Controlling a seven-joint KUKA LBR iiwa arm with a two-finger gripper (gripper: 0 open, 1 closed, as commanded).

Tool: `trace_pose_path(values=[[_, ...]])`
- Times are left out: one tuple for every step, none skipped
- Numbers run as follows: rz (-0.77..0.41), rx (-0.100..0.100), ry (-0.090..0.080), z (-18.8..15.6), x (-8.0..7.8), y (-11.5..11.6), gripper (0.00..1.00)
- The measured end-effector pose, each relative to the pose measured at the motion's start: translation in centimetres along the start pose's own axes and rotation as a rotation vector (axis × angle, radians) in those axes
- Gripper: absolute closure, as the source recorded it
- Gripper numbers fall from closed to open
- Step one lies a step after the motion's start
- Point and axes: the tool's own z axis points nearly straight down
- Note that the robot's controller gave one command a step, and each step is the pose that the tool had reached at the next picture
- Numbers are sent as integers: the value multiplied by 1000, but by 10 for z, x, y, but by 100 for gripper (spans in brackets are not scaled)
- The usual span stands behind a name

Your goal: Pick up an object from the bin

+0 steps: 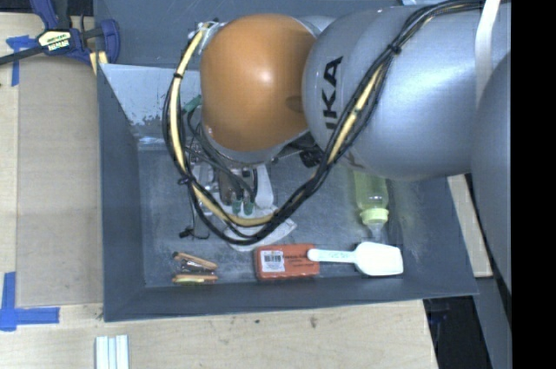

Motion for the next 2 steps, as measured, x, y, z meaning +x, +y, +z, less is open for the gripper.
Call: trace_pose_path(values=[[3,-2,-7,-5,-1,-1,0],[-35,-4,-13,50,-10,-47,0]])
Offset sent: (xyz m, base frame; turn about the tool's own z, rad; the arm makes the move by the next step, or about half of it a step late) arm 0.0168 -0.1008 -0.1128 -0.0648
